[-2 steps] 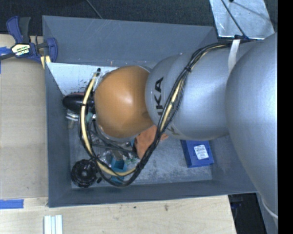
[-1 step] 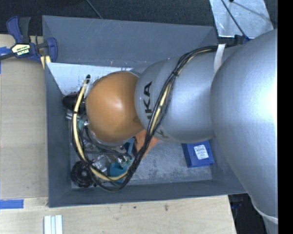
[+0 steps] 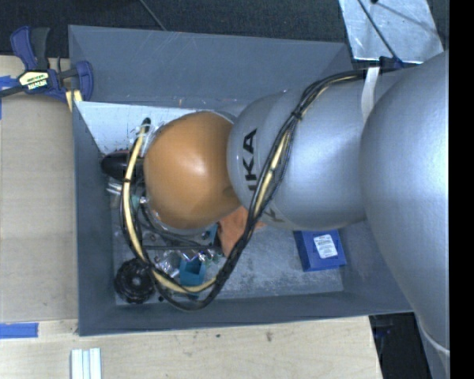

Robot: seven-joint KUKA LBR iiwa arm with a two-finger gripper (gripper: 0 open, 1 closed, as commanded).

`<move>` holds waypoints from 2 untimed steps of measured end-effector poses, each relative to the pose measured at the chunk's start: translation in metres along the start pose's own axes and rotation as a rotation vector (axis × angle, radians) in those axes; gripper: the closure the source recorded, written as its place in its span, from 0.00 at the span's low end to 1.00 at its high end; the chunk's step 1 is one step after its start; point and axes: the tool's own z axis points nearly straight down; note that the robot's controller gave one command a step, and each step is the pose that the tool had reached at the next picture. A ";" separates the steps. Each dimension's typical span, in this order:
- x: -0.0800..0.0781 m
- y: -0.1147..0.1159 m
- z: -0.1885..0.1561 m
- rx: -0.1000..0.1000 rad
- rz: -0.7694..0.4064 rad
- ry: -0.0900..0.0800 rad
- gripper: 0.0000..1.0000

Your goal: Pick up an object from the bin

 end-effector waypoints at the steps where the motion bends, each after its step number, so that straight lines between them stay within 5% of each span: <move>1: -0.001 0.001 0.078 0.004 -0.192 0.009 0.00; 2: -0.001 0.000 0.072 0.003 -0.196 -0.004 1.00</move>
Offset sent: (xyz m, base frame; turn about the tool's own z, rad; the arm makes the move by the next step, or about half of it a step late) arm -0.0035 0.0003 -0.0774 -0.2013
